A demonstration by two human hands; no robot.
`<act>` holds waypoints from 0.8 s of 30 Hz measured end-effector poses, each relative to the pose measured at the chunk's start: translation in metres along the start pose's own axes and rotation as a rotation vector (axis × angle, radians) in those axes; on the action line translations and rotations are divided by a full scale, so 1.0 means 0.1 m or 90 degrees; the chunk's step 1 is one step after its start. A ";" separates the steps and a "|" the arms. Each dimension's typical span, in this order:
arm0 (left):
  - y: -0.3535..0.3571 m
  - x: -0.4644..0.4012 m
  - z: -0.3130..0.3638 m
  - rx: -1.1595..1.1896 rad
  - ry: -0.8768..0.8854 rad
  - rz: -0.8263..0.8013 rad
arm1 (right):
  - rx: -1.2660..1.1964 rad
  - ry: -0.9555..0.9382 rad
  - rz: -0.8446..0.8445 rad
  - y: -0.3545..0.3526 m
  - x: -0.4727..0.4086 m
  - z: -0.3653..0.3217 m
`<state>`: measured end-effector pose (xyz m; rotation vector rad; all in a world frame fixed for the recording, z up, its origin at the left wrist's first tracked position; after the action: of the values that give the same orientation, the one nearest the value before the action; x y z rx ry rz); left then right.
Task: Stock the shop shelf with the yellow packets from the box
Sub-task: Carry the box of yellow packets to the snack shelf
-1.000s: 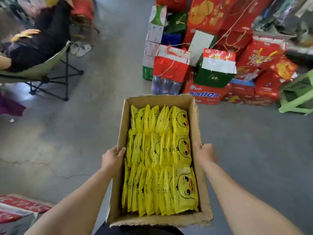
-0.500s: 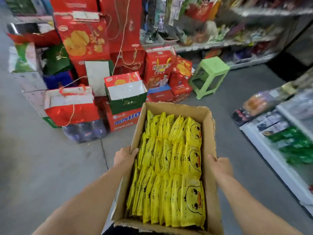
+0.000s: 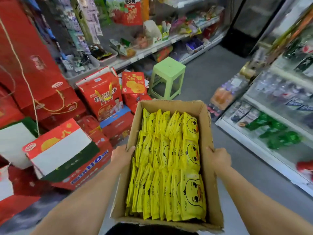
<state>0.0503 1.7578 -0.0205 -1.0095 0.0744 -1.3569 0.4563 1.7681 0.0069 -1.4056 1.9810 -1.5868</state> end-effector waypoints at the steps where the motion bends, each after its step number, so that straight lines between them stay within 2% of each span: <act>1: 0.02 -0.17 0.18 0.003 -0.001 -0.002 | 0.000 0.004 -0.004 -0.04 -0.20 -0.12; 9: 0.04 -1.89 1.53 0.028 0.029 -0.033 | 0.009 0.030 0.007 -0.44 -1.84 -1.21; 15: -0.06 -3.33 2.50 -0.014 0.080 -0.062 | -0.009 0.050 0.040 -0.61 -2.86 -2.06; 24: -0.29 -4.99 4.02 -0.020 0.113 -0.026 | -0.063 0.036 0.049 -0.91 -4.61 -3.30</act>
<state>0.1229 2.3952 -0.0078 -0.9188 0.2095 -1.4851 0.5121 2.3386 0.0446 -1.3166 2.1464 -1.5308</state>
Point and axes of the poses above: each hand's wrist, its own x-axis away from the middle knuckle, its own y-axis out of the palm, z = x × y, the point moved 6 cm from there along -x, towards the middle knuckle, and after that the axes turned 2 degrees about x, right-handed, at the moved point
